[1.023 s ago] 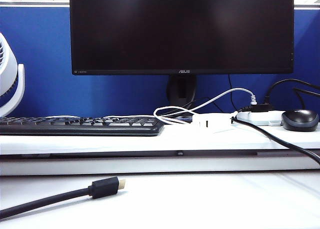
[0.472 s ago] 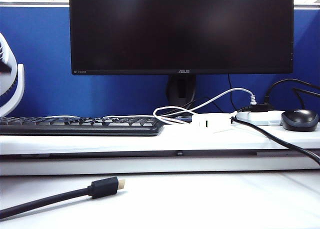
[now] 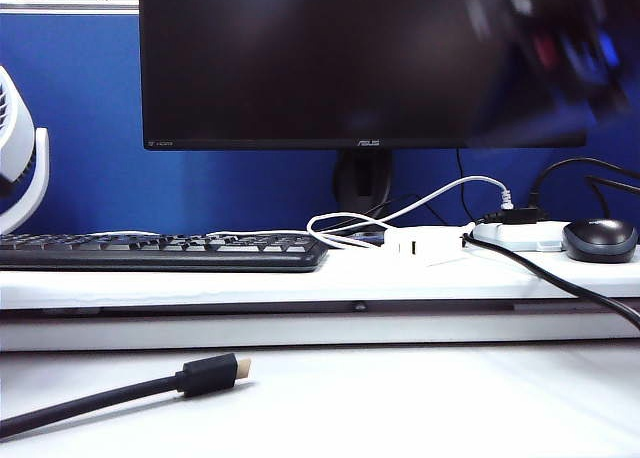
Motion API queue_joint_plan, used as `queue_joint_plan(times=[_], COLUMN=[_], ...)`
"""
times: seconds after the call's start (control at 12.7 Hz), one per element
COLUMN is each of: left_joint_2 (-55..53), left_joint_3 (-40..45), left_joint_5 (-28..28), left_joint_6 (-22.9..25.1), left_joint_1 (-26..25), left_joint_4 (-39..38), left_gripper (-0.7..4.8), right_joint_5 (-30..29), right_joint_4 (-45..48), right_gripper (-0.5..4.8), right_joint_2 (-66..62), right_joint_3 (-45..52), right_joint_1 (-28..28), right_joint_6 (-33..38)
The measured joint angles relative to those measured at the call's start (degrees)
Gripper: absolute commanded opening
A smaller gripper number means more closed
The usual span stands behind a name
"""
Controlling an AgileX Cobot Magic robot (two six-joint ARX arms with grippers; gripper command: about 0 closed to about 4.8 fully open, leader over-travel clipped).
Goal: Pick up the Type-C charging cable and the charging base, insert one end of the Type-C charger into the corresponding slot on the base, and finally place the plugged-in charger back on the table.
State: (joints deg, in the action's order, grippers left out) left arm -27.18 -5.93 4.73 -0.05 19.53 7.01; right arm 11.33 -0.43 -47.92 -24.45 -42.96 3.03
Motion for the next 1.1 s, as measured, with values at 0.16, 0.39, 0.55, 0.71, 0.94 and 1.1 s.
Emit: queue_joint_plan(times=[0.16,0.39,0.55,0.71,0.94,1.1], left_joint_2=[0.0,0.0,0.0,0.0,0.0,0.0], left_joint_3=[0.0,0.0,0.0,0.0,0.0,0.0], left_joint_5=[0.2,0.2,0.2,0.2,0.2,0.2], left_joint_6=[0.0,0.0,0.0,0.0,0.0,0.0], left_joint_1=[0.0,0.0,0.0,0.0,0.0,0.0], left_joint_4=[-2.6,-2.6,-2.6,-2.6,-2.6,-2.6], left_gripper=[-0.06,-0.06,-0.06,-0.06,-0.06,-0.06], right_joint_5=[1.6,1.9,2.5,4.6,4.3,-2.1], right_joint_4=[4.1,4.4,4.4,4.4,10.6,11.7], right_gripper=[-0.05,0.2,0.2,0.2,0.21,0.2], right_joint_2=[0.1,0.3,0.2,1.3,6.5,35.1], right_joint_3=[4.2,5.1,5.1,5.5,10.6,23.9], right_joint_1=[3.0,5.3,5.3,11.7,23.7,31.3], right_joint_6=[1.0,1.2,1.2,1.2,0.2,-0.3])
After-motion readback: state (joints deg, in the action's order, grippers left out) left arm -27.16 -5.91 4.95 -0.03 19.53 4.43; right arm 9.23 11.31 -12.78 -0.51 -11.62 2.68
